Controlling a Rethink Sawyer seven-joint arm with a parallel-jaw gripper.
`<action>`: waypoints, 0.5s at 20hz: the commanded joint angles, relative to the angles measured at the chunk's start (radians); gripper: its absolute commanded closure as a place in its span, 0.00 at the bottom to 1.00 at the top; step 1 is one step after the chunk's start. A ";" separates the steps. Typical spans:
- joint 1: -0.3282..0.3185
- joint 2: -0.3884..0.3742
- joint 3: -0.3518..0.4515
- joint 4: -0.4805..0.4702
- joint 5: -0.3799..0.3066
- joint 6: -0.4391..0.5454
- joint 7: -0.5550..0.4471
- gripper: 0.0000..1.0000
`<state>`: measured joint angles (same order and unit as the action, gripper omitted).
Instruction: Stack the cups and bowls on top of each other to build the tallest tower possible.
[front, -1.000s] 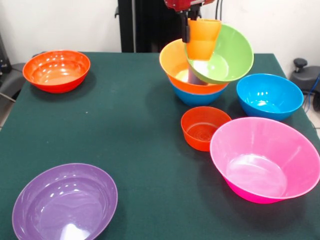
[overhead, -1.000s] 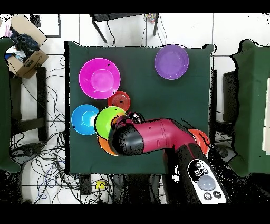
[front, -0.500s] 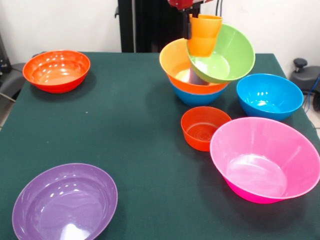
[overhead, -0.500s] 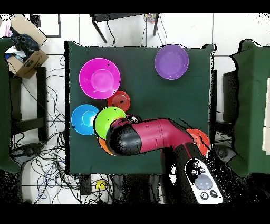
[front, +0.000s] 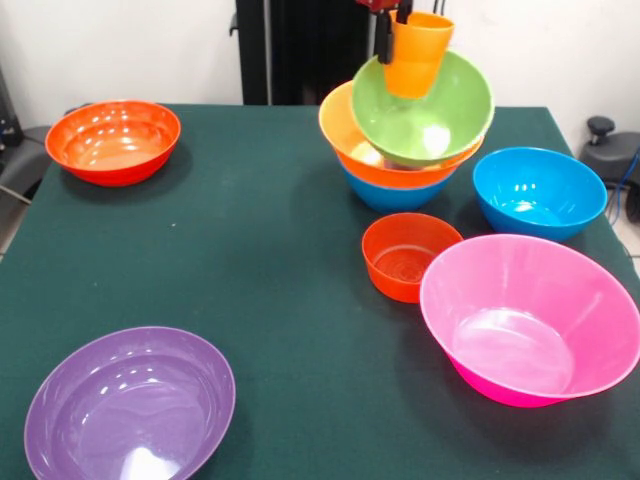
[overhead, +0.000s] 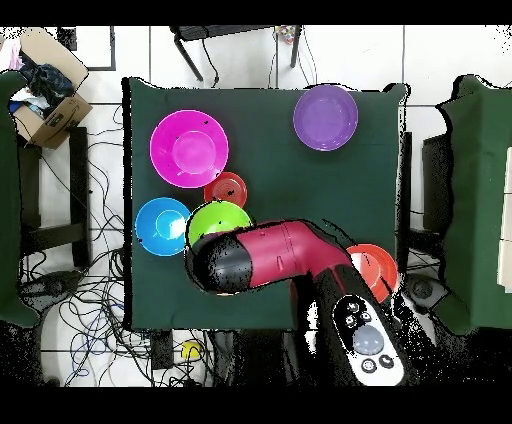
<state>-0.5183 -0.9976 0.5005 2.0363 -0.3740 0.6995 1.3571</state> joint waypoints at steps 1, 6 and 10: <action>0.051 0.098 -0.061 -0.065 -0.055 0.156 0.085 1.00; 0.071 0.127 -0.103 -0.086 -0.091 0.164 0.104 1.00; 0.081 0.117 -0.119 -0.084 -0.078 0.174 0.098 1.00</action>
<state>-0.4677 -0.9505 0.4427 1.9899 -0.3765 0.7720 1.3571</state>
